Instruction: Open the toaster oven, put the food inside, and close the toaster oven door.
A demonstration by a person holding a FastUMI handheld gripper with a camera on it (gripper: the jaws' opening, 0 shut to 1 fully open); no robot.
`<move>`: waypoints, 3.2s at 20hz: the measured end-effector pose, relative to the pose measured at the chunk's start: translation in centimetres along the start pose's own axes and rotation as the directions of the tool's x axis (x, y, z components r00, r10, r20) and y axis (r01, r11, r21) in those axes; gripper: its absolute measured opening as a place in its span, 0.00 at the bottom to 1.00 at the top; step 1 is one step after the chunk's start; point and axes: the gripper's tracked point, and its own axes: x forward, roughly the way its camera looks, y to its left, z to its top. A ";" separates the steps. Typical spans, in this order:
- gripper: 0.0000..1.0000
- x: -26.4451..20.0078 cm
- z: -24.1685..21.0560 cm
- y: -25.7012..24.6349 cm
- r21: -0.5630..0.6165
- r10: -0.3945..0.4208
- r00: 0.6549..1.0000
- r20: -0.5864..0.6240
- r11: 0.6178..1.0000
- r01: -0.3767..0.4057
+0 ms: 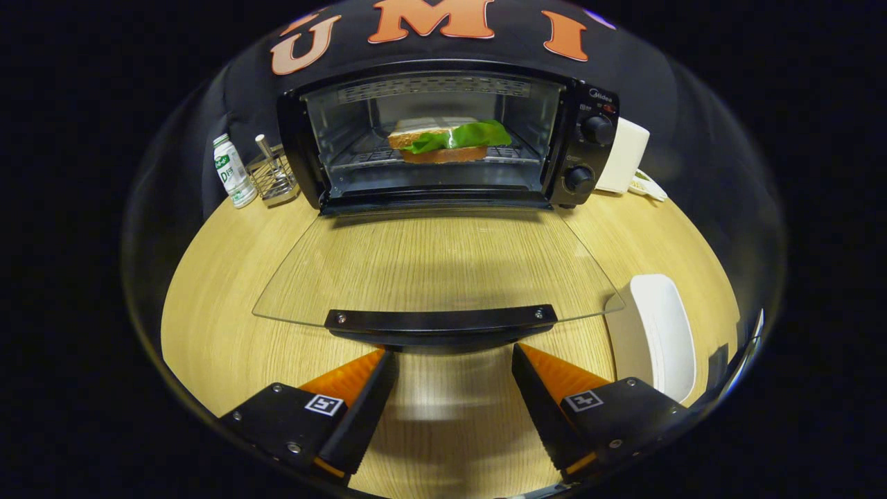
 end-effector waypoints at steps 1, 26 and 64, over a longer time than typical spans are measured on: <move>1.00 -0.3 0.4 0.0 0.000 0.004 1.000 0.011 1.000 -0.004; 0.99 -1.9 21.0 -0.4 -0.034 0.001 0.925 0.381 0.999 0.013; 1.00 -33.5 31.0 -12.3 0.083 -0.092 0.626 0.775 0.996 0.043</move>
